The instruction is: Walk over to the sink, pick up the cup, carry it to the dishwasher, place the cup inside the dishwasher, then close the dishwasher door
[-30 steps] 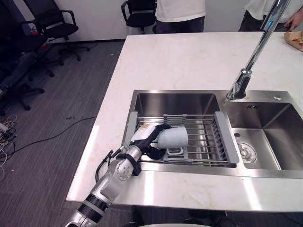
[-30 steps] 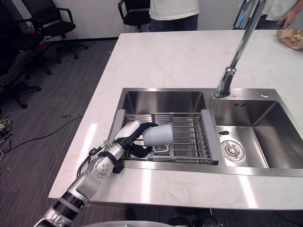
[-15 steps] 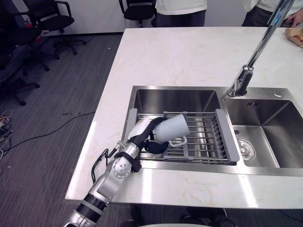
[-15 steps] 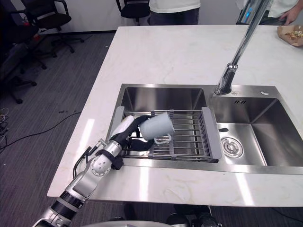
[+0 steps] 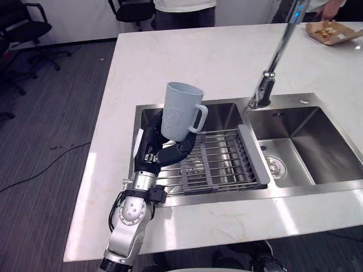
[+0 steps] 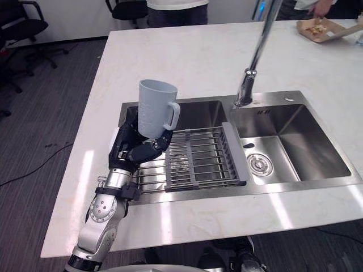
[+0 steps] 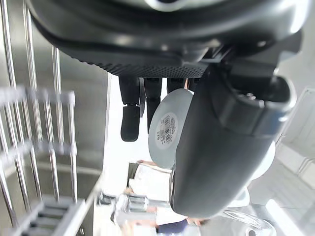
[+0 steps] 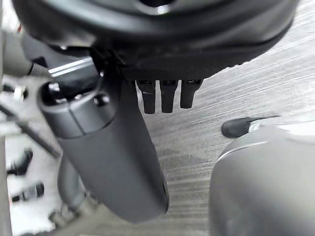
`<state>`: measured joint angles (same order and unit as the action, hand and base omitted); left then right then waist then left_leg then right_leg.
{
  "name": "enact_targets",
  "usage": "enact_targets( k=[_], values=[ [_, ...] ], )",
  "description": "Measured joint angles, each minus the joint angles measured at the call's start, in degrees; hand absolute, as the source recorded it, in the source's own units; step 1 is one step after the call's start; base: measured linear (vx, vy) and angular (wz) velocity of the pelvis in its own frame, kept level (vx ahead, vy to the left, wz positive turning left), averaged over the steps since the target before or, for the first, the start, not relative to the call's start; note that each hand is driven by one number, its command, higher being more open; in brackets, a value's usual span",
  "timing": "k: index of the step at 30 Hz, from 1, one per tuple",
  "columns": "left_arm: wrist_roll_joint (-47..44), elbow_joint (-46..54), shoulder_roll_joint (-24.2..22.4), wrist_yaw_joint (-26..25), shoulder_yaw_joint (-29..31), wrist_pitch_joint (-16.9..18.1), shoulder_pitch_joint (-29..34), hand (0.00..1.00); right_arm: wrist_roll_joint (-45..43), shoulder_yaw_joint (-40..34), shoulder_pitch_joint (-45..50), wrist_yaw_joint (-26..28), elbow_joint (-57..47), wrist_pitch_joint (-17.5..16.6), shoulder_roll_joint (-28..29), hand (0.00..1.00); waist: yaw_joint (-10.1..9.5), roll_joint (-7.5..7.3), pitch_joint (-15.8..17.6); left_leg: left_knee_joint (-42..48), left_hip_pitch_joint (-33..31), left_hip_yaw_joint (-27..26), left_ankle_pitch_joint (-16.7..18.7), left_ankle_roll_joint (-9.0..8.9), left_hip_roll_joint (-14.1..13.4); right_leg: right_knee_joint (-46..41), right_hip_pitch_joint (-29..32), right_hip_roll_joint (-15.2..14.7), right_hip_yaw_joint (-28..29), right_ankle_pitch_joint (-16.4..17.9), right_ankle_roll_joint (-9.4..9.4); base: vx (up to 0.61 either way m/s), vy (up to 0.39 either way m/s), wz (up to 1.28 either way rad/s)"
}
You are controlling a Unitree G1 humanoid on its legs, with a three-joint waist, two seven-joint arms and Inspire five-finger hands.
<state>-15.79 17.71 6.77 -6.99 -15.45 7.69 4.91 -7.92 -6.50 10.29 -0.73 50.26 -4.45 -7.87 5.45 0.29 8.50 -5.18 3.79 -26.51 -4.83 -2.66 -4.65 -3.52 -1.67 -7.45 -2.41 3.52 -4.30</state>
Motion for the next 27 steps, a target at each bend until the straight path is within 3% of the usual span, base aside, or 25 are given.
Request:
enact_targets(
  k=[6,8,9,10,11,12,13,15,17,18,20,21,22,23,25,26,27],
  values=[
    [-0.62,0.73,-0.99,-0.26,-1.55,0.71,-0.52,0.3,-2.02,-0.52,1.52,-1.97,-3.69,-0.14,0.45,0.9,0.22,-0.32,0.19,0.78,-2.13,-1.29,0.24,0.95,-0.15,-7.2,6.21,-0.22,1.13,-0.79,-1.33,-0.06,0.024,-0.17],
    [-0.63,0.76,-1.09,-0.42,-1.91,0.73,-0.8,0.3,-2.04,-1.02,1.62,-2.24,-3.8,-0.18,0.38,0.9,0.13,-0.19,0.11,2.62,-3.82,-0.36,1.04,2.37,-0.35,-7.45,7.21,-0.38,-1.07,-2.8,-4.78,-0.12,0.026,0.12],
    [-0.64,1.01,-1.12,-0.37,-1.6,1.03,-1.17,0.3,-2.07,-1.41,1.16,-2.41,-3.86,-0.25,0.8,0.9,-0.07,-0.11,0.18,3.84,-5.25,0.29,1.16,3.87,-1.25,-15.27,8.48,-0.74,-2.26,2.21,-6.3,-0.11,-0.032,0.37],
    [-0.65,1.01,-1.16,-0.38,-1.4,1.06,-1.12,0.3,-2.07,-1.4,1.66,-2.44,-3.8,-0.24,0.94,0.9,0.05,-0.52,0.18,4.48,-5.25,1.54,0.97,4.19,-0.96,-24.7,9.23,-1.29,-3.39,6.02,-6.35,-0.1,-0.079,0.64],
    [-1.07,1.35,-1.17,-0.45,-0.28,1.3,-0.04,0.3,-2.07,-1.4,2.28,-2.37,-3.6,-0.25,0.92,0.9,-0.32,-1.08,-0.23,5.69,-5.74,2.96,0.85,4.38,-0.41,-33.54,8.02,-1.41,-4.28,7.9,-6.73,-0.08,-0.093,0.55],
    [-1.14,1.58,-1.16,-0.51,0.19,1.31,0.28,0.3,-2.07,-1.37,2.25,-2.36,-3.57,-0.25,0.92,0.9,-0.5,-1.28,-0.39,6.11,-6.11,3.1,0.86,4.39,-0.22,-33.9,7.69,-1.38,-4.32,7.54,-6.74,-0.09,-0.1,0.33],
    [-1.2,2.63,-1.37,-0.91,1.71,1.47,0.95,0.3,-2.07,-1.06,1.69,-2.38,-3.55,-0.37,0.42,0.9,-1.76,-1.88,-0.76,8.35,-8.29,3.28,1.05,4.37,0.43,-30.71,7.03,-1.27,-4.45,8.47,-5.91,-0.09,-0.055,0.03],
    [-1.2,3.88,-2.12,-1.81,2.64,1.49,1.01,0.3,-2.07,-0.43,0.38,-3.0,-3.9,-0.37,-1.11,0.9,-4.13,0.28,-1.7,10.36,-13.12,4.05,-0.28,4.01,-0.93,-21.55,5.96,1.01,-4.34,9.01,-5.34,-0.11,-0.037,-0.05],
    [-1.2,5.4,-2.14,-1.86,3.49,2.49,0.63,0.3,-2.2,0.31,-2.14,-3.15,-3.96,-0.69,-1.17,0.9,-4.73,0.1,-1.24,13.07,-16.92,4.39,-0.83,4.39,-1.44,-13.71,3.86,1.63,-4.3,10.54,-1.29,-0.14,-0.067,0.16],
    [-1.23,4.85,-3.1,-2.0,3.79,2.53,0.36,0.3,-2.23,0.34,-3.72,-3.29,-3.87,-0.91,-1.48,0.9,-4.49,1.34,0.0,15.44,-18.67,6.07,-1.15,4.17,-2.76,-11.53,2.65,3.23,-4.93,9.52,1.16,-0.25,-0.068,0.36],
    [-1.39,4.76,-3.41,-2.41,3.36,2.41,1.9,0.3,-2.3,0.25,-4.21,-3.38,-4.02,-1.37,-1.31,0.9,-4.44,2.04,0.81,17.41,-19.46,8.29,-2.82,1.67,-3.8,-11.63,1.68,4.7,-6.03,8.7,2.24,-0.32,-0.049,0.52],
    [-1.74,4.85,-2.84,-2.4,2.14,2.46,2.02,0.3,-2.77,-0.6,-3.75,-3.77,-4.81,-1.88,-1.08,0.9,-4.1,1.07,1.34,15.99,-19.61,10.74,-4.74,-1.56,-2.75,-11.85,1.75,3.48,-9.07,8.91,3.5,-0.37,-0.024,1.01],
    [-2.14,5.17,-2.64,-1.95,-0.18,2.59,2.05,0.3,-3.52,-1.75,-2.97,-4.19,-5.03,-2.22,-0.89,0.9,-3.81,1.04,1.41,22.0,-20.52,10.18,-0.35,1.46,-2.89,-12.49,2.19,2.48,-11.41,9.32,4.57,-0.43,-0.012,1.05],
    [-2.36,5.21,-2.64,-1.53,-1.09,2.73,2.05,0.3,-3.82,-2.27,-2.75,-4.54,-5.01,-2.17,-1.21,0.9,-3.9,1.08,1.37,25.73,-20.44,9.91,2.5,2.97,-2.84,-12.59,2.38,1.96,-12.09,9.15,4.77,-0.33,-0.002,0.81],
    [-3.44,5.48,-3.0,-0.16,-3.1,3.19,2.01,0.3,-3.78,-2.21,-2.68,-4.73,-5.49,-2.15,-1.65,0.9,-2.97,1.21,1.25,34.19,-15.09,9.31,11.59,2.0,-2.73,-12.14,2.93,0.12,-13.85,7.54,4.37,-0.24,0.073,0.52],
    [-3.54,5.46,-3.07,-0.04,-3.85,3.23,1.95,0.3,-3.76,-2.12,-2.44,-4.78,-5.85,-2.17,-1.58,0.9,-2.7,1.39,1.09,33.6,-12.84,9.32,13.5,0.96,-2.77,-11.8,3.17,-0.07,-14.08,7.16,4.15,-0.17,0.091,0.38],
    [-3.58,5.45,-3.3,0.24,-5.57,3.3,1.79,0.3,-3.74,-2.09,-1.77,-4.77,-6.47,-2.37,-1.46,0.9,-2.64,2.26,0.18,28.91,-8.49,9.4,16.13,-1.17,-2.7,-10.72,4.06,-0.07,-14.78,6.03,3.86,-0.07,0.1,0.34]
  ],
)
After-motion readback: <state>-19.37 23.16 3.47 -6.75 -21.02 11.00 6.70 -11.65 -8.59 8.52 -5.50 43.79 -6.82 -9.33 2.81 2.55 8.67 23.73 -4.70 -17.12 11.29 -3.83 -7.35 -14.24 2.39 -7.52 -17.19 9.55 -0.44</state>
